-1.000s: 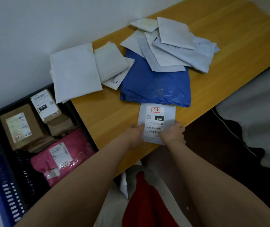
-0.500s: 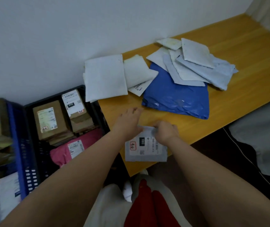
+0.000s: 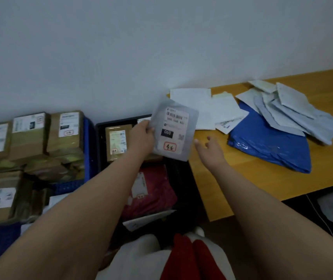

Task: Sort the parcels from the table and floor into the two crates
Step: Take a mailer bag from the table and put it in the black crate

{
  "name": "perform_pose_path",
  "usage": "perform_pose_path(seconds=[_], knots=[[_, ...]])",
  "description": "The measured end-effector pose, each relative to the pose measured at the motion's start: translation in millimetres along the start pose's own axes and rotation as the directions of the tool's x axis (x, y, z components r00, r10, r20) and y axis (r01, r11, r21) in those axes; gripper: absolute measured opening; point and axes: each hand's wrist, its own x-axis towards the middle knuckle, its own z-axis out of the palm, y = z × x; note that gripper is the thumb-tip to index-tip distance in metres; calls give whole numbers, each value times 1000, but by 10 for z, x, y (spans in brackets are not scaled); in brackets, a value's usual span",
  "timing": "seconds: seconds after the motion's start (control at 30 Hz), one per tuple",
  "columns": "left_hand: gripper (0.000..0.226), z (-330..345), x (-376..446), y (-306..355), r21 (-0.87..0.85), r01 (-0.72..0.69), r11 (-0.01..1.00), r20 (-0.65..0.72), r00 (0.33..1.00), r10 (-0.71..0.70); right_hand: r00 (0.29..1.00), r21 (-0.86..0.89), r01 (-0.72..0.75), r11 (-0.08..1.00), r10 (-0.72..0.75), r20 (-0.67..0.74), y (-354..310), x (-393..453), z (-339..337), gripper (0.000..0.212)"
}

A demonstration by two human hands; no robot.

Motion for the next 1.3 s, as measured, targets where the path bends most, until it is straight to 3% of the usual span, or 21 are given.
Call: perform_pose_path(seconds=[0.07, 0.13, 0.23, 0.47, 0.83, 1.3], knots=[[32, -166, 7, -53, -118, 7, 993, -43, 999, -12, 995, 265, -82, 961, 63, 76, -125, -84, 196, 60], [35, -307, -24, -103, -189, 16, 982, -60, 998, -28, 995, 428, -61, 902, 22, 95, -273, -151, 352, 37], [10, -432, -71, -187, -246, 22, 969, -68, 997, -40, 996, 529, 49, 847, -79, 35, -456, -231, 475, 14], [36, -551, -222, -208, -334, -61, 941, -55, 997, 45, 983, 492, 183, 851, -155, -98, -565, -288, 453, 18], [34, -527, -230, 141, -343, -128, 930, -180, 981, 68, 949, 500, 315, 807, -265, -170, -730, -213, 184, 9], [44, -632, -133, 267, -409, -95, 907, -217, 976, 4, 946, 470, 324, 821, -297, -133, -938, -20, 141, 11]])
